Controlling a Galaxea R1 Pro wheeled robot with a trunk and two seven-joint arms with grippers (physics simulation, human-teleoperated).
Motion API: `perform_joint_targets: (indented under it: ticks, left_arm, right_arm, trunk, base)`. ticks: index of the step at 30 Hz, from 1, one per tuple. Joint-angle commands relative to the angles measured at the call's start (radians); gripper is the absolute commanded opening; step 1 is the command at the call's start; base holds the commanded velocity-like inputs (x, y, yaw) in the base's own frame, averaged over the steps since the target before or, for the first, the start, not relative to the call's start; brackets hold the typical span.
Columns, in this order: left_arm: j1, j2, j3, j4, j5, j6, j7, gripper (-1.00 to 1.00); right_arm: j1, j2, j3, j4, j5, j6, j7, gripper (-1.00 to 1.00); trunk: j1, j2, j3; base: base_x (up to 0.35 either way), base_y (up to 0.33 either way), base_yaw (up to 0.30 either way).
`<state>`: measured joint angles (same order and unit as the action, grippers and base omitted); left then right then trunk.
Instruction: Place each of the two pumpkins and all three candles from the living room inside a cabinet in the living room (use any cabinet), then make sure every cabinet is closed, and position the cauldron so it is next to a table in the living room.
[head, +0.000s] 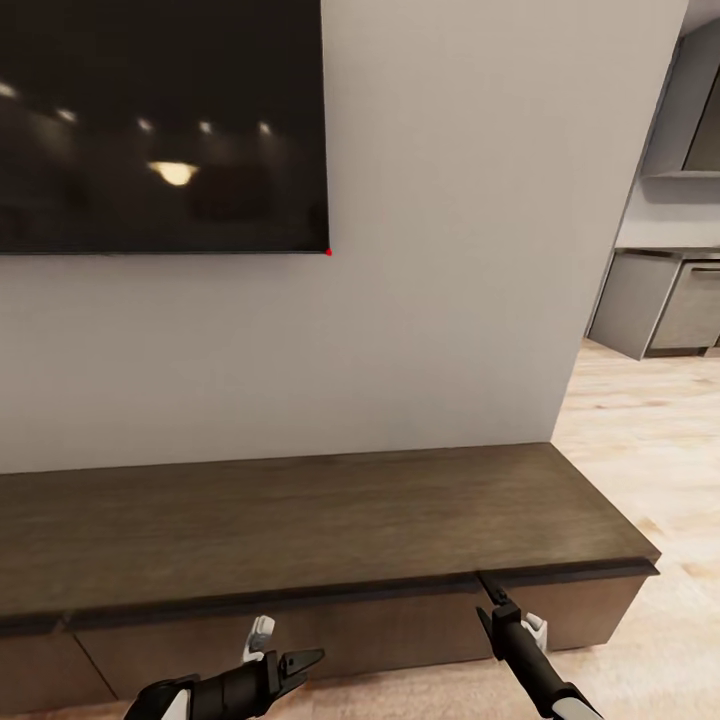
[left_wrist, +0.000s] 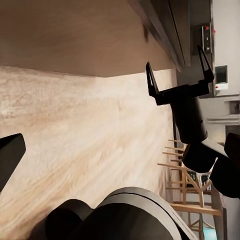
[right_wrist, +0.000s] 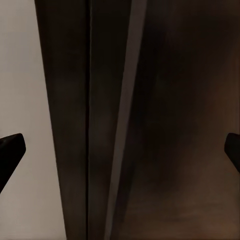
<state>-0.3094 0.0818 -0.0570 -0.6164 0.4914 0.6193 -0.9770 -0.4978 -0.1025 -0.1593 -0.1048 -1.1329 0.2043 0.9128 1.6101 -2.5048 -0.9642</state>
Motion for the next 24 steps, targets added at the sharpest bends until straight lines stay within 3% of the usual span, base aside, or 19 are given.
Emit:
perform_joint_targets:
  ticks: [1,12,13,24]
  left_arm:
    - [0.0,0.001,-0.004,0.0,0.009,0.007,0.001,1.0]
    - [0.0,0.003,-0.004,0.0,0.009,0.007,0.0,1.0]
    - [0.0,0.003,-0.004,0.0,0.009,0.007,0.0,1.0]
    - [0.0,0.003,-0.004,0.0,0.009,0.007,0.0,1.0]
  right_arm:
    - [-0.001,0.001,-0.008,0.001,0.001,0.01,0.003,1.0]
    - [0.0,0.001,-0.009,0.001,0.001,0.007,0.003,1.0]
    - [0.0,0.001,-0.008,0.001,0.001,0.006,0.003,-1.0]
    - [-0.001,0.001,-0.008,0.004,0.001,0.01,0.002,-1.0]
  trunk:
    - [0.0,0.0,-0.001]
    - [0.0,0.0,-0.001]
    - [0.0,0.0,-0.001]
    - [0.0,0.0,-0.001]
  base:
    - [0.078,0.0,0.0]
    - [0.046,0.0,0.0]
    - [0.002,0.0,0.0]
    - [-0.007,0.0,0.0]
